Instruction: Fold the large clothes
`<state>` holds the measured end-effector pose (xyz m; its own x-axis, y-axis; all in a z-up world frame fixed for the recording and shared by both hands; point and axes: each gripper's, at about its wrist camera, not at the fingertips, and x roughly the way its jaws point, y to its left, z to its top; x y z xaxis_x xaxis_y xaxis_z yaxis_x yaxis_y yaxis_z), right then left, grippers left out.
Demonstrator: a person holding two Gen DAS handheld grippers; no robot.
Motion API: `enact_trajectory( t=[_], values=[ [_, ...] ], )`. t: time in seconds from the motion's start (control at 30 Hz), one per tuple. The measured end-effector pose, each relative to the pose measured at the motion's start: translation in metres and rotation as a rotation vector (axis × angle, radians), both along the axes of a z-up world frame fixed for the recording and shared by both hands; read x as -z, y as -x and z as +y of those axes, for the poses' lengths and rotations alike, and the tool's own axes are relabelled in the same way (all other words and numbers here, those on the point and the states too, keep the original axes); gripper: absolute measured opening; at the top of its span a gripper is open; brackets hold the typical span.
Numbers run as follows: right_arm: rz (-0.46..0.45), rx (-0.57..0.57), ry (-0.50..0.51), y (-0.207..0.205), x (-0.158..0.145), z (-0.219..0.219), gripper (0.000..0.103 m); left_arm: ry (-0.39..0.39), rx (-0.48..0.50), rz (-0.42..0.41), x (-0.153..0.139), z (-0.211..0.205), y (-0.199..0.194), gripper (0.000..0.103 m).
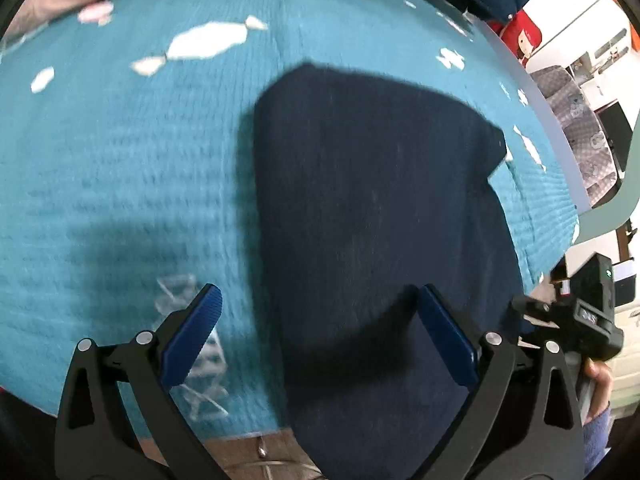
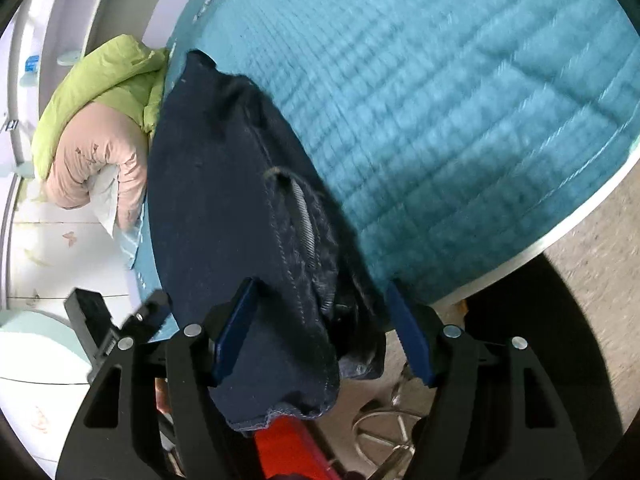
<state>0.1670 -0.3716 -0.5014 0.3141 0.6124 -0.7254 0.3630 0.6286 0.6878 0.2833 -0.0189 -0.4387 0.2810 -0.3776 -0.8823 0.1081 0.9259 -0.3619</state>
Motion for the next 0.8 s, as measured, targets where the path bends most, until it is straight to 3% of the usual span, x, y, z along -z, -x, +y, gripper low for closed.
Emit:
enact_trajectory(
  t=[0.17, 0.3, 0.37, 0.43, 0.5, 0.57, 0.6, 0.7, 0.8],
  values=[
    [0.001, 0.013, -0.025, 0.000, 0.004, 0.002, 0.072, 0.038, -0.010, 0.057, 0.015, -0.008, 0.012, 0.097],
    [-0.019, -0.038, -0.088, -0.009, -0.001, 0.026, 0.072, 0.080, -0.004, 0.097, 0.023, -0.015, 0.013, 0.097],
    [-0.019, -0.047, -0.042, -0.013, 0.002, 0.031, 0.072, 0.103, -0.005, 0.128, 0.030, -0.016, 0.012, 0.097],
    [-0.008, -0.009, -0.058, -0.016, 0.010, 0.031, 0.072, 0.105, -0.007, 0.126, 0.032, -0.017, 0.012, 0.097],
    [-0.016, -0.012, -0.029, -0.016, 0.007, 0.034, 0.056, 0.105, 0.008, 0.110, 0.029, -0.019, 0.013, 0.096],
    [-0.041, -0.048, 0.033, -0.016, -0.001, 0.039, 0.033, 0.083, 0.029, 0.086, 0.025, -0.026, 0.015, 0.094],
    [-0.053, -0.050, 0.036, -0.016, -0.004, 0.041, 0.028, 0.071, 0.030, 0.079, 0.025, -0.029, 0.015, 0.091],
    [-0.080, -0.039, 0.038, -0.013, -0.012, 0.042, 0.019, 0.057, 0.011, 0.060, 0.021, -0.028, 0.018, 0.082],
    [-0.136, -0.081, 0.159, -0.019, -0.037, 0.061, 0.017, 0.048, 0.016, 0.033, 0.012, -0.028, 0.022, 0.075]
  ],
)
